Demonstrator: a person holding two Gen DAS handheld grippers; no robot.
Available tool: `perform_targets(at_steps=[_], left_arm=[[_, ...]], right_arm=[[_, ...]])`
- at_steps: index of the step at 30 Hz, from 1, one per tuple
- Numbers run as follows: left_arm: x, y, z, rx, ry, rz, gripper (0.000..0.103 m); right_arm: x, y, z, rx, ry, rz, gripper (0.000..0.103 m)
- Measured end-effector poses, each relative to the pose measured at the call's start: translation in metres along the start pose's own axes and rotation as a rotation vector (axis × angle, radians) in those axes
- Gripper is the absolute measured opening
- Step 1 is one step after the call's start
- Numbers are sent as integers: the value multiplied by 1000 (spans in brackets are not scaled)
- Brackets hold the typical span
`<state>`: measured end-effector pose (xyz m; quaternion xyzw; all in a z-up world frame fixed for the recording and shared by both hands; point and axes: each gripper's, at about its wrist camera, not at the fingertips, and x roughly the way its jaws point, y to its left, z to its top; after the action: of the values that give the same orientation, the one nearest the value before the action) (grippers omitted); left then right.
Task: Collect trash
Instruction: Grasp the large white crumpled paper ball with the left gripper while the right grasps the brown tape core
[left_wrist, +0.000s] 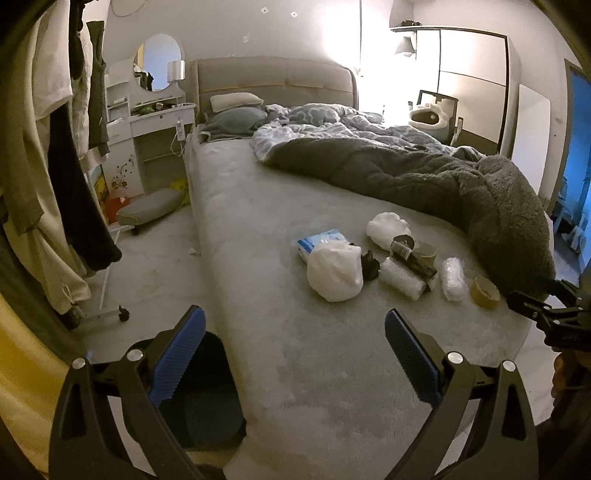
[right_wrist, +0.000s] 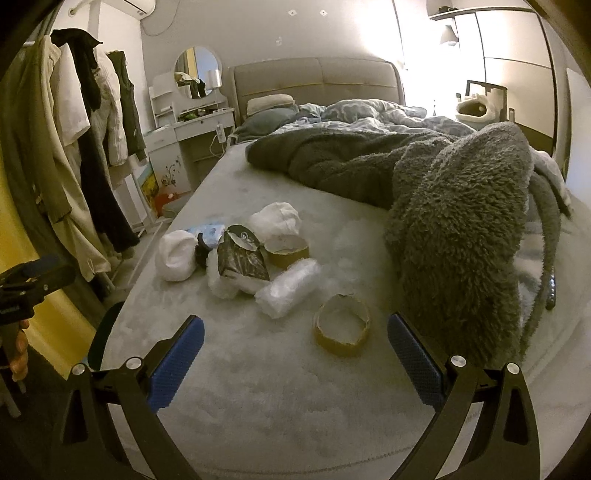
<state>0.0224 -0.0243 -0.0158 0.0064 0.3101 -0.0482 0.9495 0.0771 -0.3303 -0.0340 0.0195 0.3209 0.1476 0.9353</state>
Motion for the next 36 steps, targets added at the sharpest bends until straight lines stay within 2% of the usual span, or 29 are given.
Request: perform_targets(at_steps=[7,11,14,20,30,36], left_arm=[[18,-10,8,36,-4,-54,97],[31,-19,10,68,14,-86,86],[41,-23,11,57,43,-129,86],[52,-32,15,80,47,-167,84],[79,-48,20,125,73,-182,80],[91,-47,24,112,87,-178,78]], right_arm=[[8,-10,-4,7,36,-17,94],[17,-19,-6,22,63,-15,84],[24,-23,-9,37,88,-10,79],[32,-27,-11,31,112,-36,68],[47,-31,-14,64,157,-36,51],[54,-34,-13,62,167,-52,48]])
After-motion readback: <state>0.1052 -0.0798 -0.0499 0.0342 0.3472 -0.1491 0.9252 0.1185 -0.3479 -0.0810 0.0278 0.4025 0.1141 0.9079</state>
